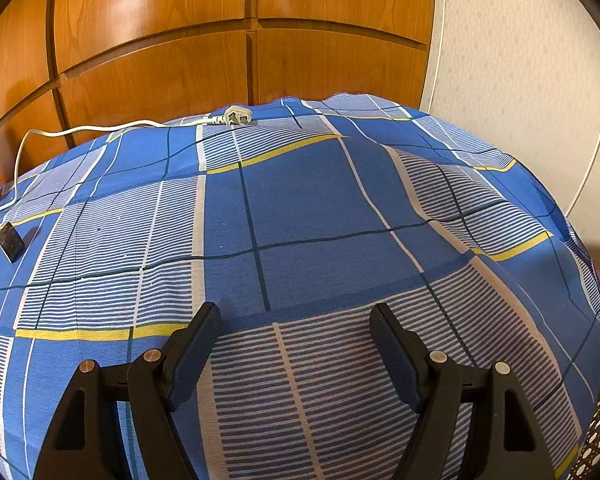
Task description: Organize fruits
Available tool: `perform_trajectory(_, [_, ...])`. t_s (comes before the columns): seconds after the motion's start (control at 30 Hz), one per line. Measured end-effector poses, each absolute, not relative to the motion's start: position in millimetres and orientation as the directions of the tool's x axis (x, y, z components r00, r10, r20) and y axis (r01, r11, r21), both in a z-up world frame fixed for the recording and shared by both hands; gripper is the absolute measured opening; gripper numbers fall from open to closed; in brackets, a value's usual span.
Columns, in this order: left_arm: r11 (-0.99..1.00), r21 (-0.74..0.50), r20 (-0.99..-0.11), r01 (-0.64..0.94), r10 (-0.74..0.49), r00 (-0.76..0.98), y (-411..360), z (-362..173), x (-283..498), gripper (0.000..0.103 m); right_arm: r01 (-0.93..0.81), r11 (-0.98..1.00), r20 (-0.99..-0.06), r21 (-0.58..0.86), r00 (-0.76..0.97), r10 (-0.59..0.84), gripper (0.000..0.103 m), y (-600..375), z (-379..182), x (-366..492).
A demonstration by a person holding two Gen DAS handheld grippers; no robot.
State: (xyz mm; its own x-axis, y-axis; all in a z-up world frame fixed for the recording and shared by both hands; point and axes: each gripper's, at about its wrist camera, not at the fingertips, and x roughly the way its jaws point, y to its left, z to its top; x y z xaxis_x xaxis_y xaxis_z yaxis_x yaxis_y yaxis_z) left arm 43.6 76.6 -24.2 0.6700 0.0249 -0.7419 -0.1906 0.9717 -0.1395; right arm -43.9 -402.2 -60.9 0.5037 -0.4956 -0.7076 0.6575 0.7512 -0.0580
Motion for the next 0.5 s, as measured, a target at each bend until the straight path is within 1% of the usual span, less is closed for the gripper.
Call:
perform_trajectory(0.37, [0.967,-0.152,-0.758,-0.204,0.019,0.652,87.6,-34.0,38.4,0.088,0.657,0.751,-0.713,-0.065,0.496,-0.495,0.078,-402.2,-61.5,-43.1])
perform_trajectory(0.5, [0.964,-0.164,-0.754,-0.21,0.015,0.656,91.6,-33.4,38.5,0.088,0.656,0.752,-0.736,-0.064,0.478,-0.48,0.078,-405.1,-59.3,-39.4])
